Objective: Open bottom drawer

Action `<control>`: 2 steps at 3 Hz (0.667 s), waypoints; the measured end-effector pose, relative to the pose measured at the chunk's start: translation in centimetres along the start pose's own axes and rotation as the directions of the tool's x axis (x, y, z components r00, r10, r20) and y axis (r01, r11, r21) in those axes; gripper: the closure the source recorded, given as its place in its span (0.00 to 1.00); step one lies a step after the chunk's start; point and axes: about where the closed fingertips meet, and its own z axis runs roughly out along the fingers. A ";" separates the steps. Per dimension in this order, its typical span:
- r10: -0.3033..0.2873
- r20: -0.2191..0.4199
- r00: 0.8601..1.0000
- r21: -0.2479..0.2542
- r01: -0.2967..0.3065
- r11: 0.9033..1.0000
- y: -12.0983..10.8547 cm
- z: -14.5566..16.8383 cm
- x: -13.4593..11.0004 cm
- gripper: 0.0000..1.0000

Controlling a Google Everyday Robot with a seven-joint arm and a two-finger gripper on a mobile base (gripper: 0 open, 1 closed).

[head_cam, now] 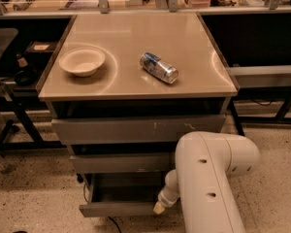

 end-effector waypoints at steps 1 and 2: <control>0.018 0.009 1.000 0.003 -0.018 1.000 0.9 -0.3 0.6 1.00; 0.024 0.010 1.000 0.007 -0.024 1.000 1.0 -0.3 0.7 1.00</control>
Offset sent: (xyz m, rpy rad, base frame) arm -0.0809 -0.0164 0.0401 -0.0396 0.0126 -0.2162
